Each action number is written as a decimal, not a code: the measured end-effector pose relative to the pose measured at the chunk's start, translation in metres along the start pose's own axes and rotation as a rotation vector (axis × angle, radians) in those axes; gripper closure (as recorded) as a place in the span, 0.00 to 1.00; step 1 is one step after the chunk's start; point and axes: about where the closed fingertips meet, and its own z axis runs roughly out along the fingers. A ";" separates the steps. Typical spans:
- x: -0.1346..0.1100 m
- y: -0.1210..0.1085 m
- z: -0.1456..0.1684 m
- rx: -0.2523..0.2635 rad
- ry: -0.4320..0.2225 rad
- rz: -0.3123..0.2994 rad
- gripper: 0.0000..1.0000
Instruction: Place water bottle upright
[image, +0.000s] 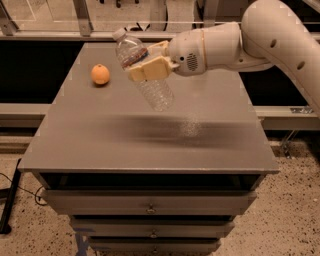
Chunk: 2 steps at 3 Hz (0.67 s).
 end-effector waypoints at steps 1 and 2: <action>-0.014 0.015 -0.020 -0.055 -0.185 -0.034 1.00; -0.022 0.021 -0.022 -0.070 -0.227 -0.053 1.00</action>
Offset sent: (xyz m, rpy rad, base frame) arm -0.0147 -0.0106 0.0175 0.1624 -0.0443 0.0510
